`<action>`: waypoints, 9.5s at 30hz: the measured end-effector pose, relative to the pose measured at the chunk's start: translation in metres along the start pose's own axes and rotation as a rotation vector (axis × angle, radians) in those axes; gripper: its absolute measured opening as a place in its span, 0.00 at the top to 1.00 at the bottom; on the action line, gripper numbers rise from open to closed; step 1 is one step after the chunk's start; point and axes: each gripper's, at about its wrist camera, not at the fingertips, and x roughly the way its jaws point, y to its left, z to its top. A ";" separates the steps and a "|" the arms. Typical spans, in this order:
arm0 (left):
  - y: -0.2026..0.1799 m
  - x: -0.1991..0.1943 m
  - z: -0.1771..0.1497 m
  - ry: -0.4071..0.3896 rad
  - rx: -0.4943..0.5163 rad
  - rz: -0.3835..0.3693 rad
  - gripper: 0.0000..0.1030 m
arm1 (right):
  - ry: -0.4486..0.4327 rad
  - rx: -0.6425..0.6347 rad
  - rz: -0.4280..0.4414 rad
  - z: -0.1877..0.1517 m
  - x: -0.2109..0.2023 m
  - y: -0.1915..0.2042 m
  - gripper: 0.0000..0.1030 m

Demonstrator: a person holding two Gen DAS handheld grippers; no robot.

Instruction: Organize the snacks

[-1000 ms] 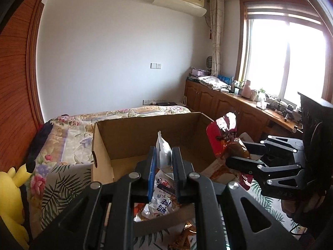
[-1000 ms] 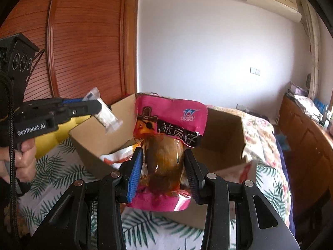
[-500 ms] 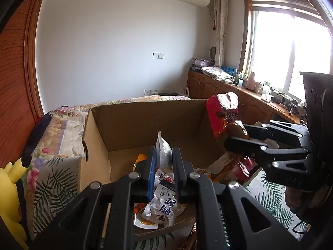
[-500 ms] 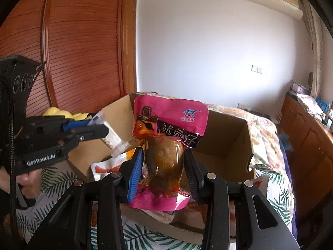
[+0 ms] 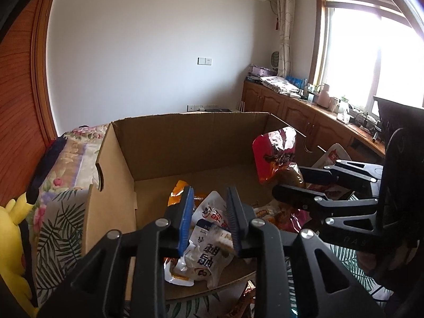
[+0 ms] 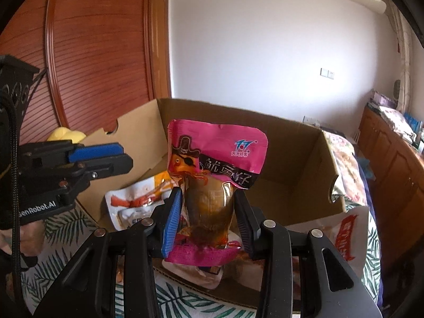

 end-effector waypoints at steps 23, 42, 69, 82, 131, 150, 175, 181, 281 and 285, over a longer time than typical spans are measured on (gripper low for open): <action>-0.011 -0.057 -0.015 -0.029 0.027 0.035 0.57 | -0.044 0.006 0.018 -0.011 -0.062 0.026 0.57; -0.013 -0.092 -0.071 0.030 0.014 0.073 0.55 | 0.054 0.003 0.055 -0.070 -0.081 0.063 0.57; -0.018 -0.055 -0.116 0.182 0.035 0.040 0.55 | 0.284 -0.041 0.064 -0.124 -0.033 0.077 0.76; -0.033 -0.021 -0.104 0.240 0.094 -0.009 0.55 | 0.255 -0.014 0.061 -0.137 -0.044 0.065 0.75; -0.055 -0.085 -0.084 0.188 0.131 0.001 0.81 | 0.132 -0.019 -0.020 -0.121 -0.099 0.078 0.75; -0.069 -0.114 -0.023 0.016 0.112 0.000 0.81 | -0.052 -0.052 -0.097 -0.034 -0.146 0.036 0.75; -0.027 -0.049 0.019 -0.023 0.070 0.045 0.80 | -0.039 -0.021 -0.087 0.017 -0.077 0.004 0.75; -0.008 -0.026 0.016 -0.007 0.026 0.052 0.80 | -0.040 -0.021 -0.084 0.017 -0.059 0.001 0.75; -0.105 -0.243 -0.112 -0.116 0.028 0.226 0.04 | -0.186 0.184 -0.260 -0.108 -0.262 0.064 0.04; -0.109 -0.245 -0.119 -0.111 0.024 0.242 0.04 | -0.189 0.193 -0.267 -0.113 -0.266 0.070 0.04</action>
